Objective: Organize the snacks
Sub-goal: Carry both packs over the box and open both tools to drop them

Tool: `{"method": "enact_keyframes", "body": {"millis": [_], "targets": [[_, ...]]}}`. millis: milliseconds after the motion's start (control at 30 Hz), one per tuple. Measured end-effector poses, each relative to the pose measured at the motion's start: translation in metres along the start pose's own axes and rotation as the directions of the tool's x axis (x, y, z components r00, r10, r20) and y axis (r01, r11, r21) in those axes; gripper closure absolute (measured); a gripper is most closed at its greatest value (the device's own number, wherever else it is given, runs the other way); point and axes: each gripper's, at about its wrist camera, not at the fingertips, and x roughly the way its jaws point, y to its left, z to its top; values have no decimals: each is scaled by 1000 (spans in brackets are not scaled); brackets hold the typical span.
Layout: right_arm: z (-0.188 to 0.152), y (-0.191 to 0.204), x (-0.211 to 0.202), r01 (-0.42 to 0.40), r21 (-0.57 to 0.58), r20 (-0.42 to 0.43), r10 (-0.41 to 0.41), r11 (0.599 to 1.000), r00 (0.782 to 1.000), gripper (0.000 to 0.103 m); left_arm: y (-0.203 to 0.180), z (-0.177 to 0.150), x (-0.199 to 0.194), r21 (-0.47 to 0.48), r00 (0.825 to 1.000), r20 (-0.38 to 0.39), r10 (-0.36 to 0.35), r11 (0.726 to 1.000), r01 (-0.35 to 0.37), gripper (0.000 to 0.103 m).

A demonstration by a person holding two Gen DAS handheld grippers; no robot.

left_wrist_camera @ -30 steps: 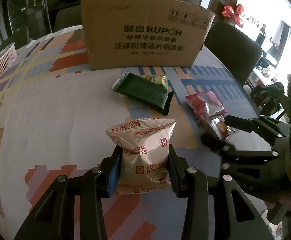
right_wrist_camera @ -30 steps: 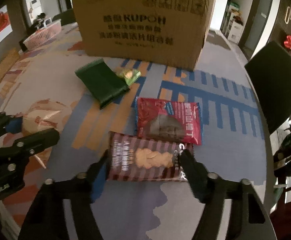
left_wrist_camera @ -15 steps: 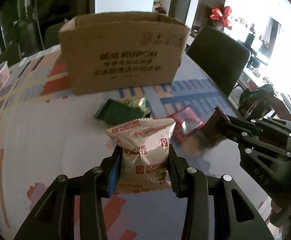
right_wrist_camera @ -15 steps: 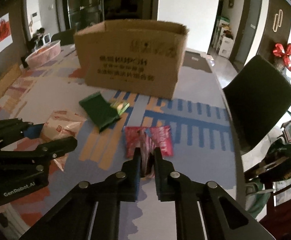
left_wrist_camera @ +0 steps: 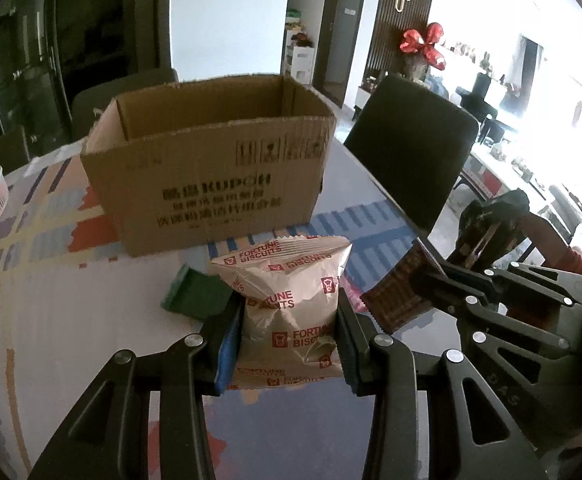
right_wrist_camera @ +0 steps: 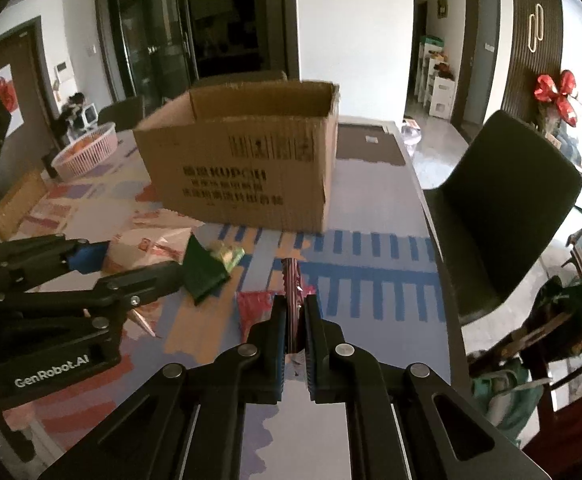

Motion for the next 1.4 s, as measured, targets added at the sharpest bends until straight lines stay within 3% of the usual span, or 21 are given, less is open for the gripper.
{"method": "enact_keyframes", "body": {"millis": [600,833,1100,1400], "targets": [[89,18,-30,-21,-47,201,30,999,979,94,30,82,-41,34,986,155,66,997,-72,61],[127,26,-35,-25,-64,258,41,998,965,94,48,110,-40,42,979,177,97,993,-106,61],[165,30,-15,-55,-73,253,72,996,965,94,68,136,-27,23,982,158,107,993,-112,61],[185,29,30,-73,-65,185,84,995,979,94,93,153,4,1,987,112,115,993,-115,61]]}}
